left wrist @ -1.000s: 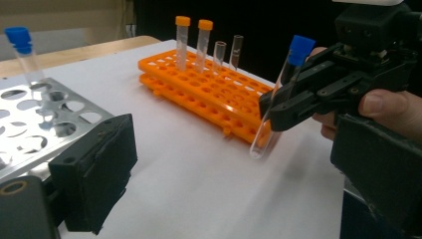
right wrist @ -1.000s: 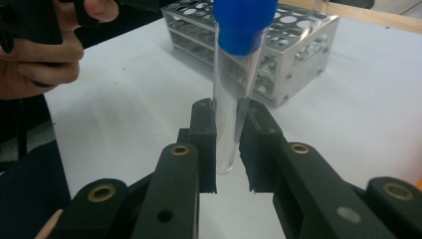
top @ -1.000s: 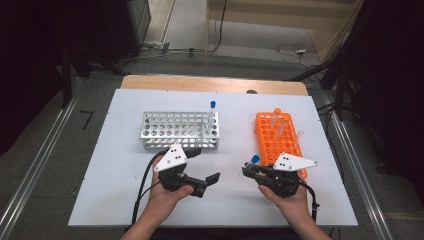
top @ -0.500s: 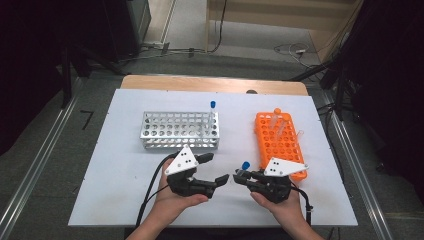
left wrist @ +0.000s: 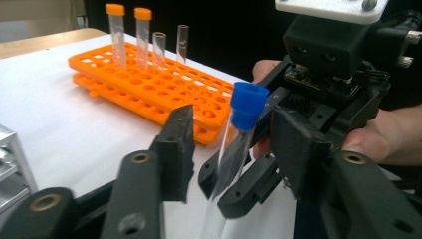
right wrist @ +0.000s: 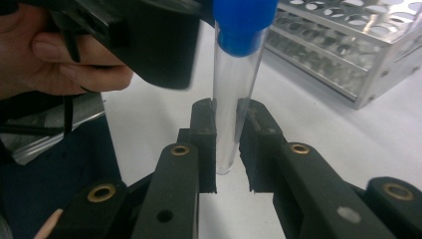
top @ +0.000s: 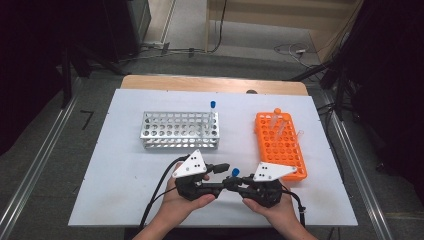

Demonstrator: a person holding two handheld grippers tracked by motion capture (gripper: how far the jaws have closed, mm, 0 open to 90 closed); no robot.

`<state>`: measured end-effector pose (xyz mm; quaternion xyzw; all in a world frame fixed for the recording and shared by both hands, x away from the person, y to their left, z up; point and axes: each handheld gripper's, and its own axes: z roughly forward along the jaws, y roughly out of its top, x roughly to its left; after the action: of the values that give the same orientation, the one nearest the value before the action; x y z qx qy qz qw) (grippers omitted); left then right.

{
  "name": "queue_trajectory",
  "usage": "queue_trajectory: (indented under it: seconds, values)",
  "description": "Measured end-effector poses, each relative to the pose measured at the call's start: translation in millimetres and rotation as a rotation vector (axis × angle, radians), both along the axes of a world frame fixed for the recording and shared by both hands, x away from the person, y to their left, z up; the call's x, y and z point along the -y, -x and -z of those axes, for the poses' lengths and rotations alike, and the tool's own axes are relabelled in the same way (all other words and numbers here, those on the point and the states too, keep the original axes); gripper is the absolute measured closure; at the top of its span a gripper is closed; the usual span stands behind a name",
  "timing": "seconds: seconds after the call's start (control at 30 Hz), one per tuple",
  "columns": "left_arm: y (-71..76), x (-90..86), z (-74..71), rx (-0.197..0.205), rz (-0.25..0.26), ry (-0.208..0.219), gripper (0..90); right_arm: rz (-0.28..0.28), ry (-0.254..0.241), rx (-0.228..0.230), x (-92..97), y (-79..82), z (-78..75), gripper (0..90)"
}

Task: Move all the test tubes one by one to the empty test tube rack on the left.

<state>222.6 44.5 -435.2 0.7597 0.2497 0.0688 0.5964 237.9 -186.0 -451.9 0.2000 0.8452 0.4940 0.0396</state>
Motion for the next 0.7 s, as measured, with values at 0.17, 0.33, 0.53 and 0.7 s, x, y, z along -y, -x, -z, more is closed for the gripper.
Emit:
queue_trajectory:
  seconds: [0.17,0.33,0.53,0.7]
  values:
    - [0.2,2.9,0.8,-0.005,0.022,-0.006,63.7,-0.037,0.005,0.003,-4.6,3.8,-0.3,75.0]
    - [0.8,4.6,1.3,-0.005,0.043,-0.015,70.8,-0.044,0.006,-0.001,-5.2,3.9,-0.3,75.0]
    - [1.1,4.2,1.4,0.011,0.042,-0.032,74.3,-0.051,0.006,-0.016,-4.9,2.9,0.5,75.0]
    - [1.6,3.3,1.1,0.028,0.029,-0.04,76.0,-0.056,0.004,-0.024,-4.5,1.5,0.9,74.9]
